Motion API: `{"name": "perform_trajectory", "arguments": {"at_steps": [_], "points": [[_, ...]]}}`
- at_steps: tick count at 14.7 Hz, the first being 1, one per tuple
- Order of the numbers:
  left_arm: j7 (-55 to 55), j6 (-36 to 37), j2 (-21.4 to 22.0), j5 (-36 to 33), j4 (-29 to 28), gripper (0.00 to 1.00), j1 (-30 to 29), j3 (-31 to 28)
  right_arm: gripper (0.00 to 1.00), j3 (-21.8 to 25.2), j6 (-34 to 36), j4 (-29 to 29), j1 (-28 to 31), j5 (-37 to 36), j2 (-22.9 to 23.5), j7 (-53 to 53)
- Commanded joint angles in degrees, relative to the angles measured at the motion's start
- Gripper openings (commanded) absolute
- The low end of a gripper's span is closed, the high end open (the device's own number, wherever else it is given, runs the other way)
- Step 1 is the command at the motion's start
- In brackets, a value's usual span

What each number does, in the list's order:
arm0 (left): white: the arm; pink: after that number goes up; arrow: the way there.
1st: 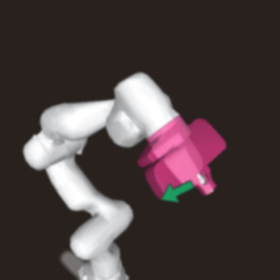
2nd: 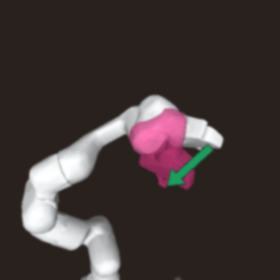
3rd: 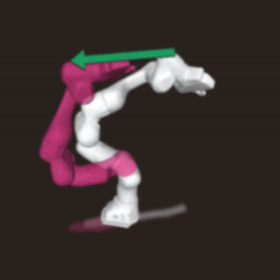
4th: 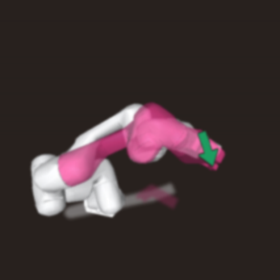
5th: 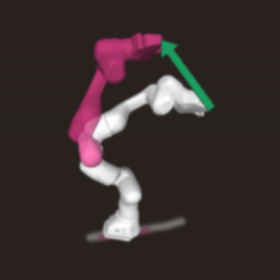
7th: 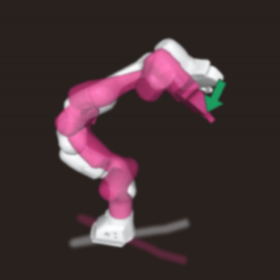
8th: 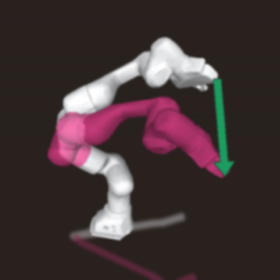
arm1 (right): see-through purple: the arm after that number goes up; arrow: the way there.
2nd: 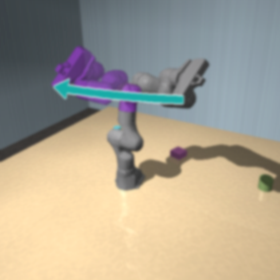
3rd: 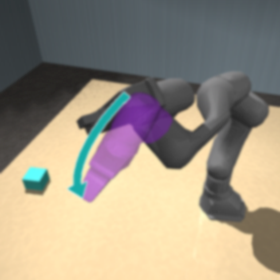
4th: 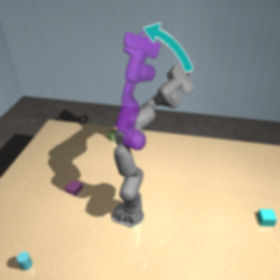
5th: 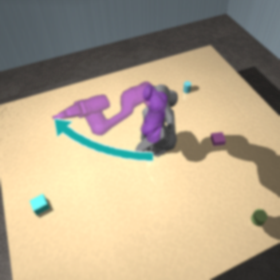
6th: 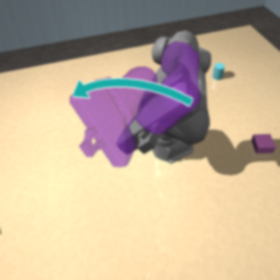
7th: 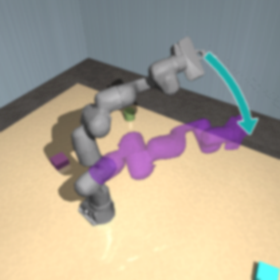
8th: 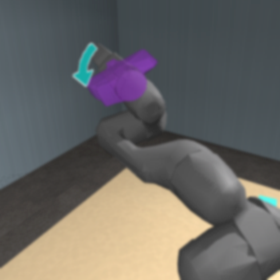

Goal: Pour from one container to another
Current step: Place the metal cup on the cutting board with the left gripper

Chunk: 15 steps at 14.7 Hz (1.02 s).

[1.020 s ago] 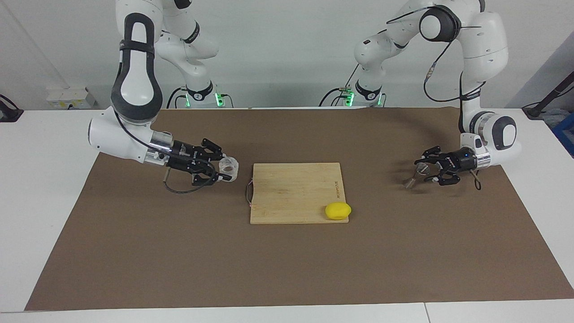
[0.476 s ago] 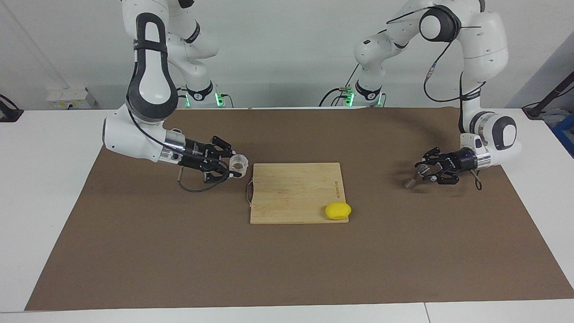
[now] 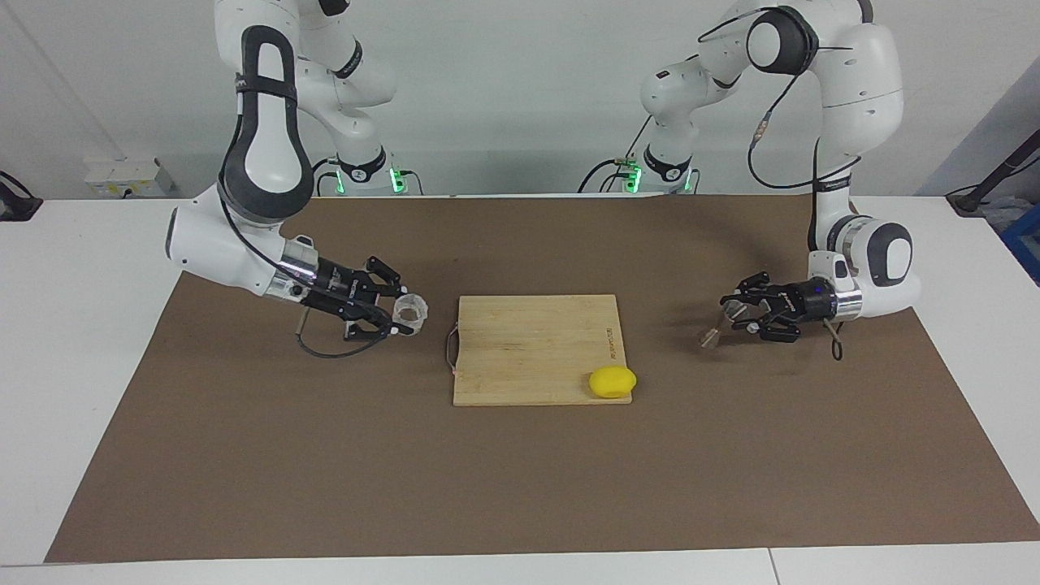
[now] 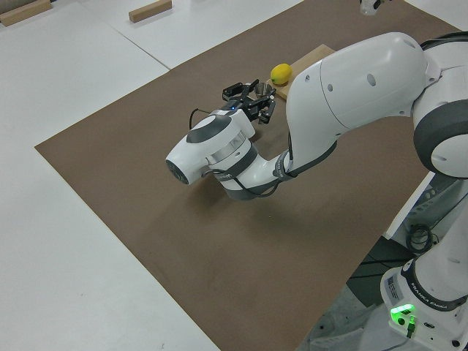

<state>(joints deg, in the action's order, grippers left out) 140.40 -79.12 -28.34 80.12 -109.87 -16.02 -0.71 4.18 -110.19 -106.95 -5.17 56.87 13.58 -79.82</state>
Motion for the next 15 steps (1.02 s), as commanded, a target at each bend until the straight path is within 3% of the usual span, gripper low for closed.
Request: {"name": "perform_trajectory", "arguments": {"at_steps": [1,10,15], "points": [[-0.56,-0.42,2.15,2.93,-1.83,0.22,5.02,-0.70,0.00,-0.49,-0.90,-0.98,0.69,-1.41,-1.01,0.10],[-0.56,-12.01,11.11,15.05,-11.93,0.25,18.90,-0.79,0.00,-0.49,0.15,1.48,0.69,-2.99,-2.15,0.63],[-0.21,-19.92,11.29,23.23,-13.35,0.28,28.05,-0.70,0.00,-0.57,0.07,1.74,0.69,-3.87,-3.03,1.50]]}}
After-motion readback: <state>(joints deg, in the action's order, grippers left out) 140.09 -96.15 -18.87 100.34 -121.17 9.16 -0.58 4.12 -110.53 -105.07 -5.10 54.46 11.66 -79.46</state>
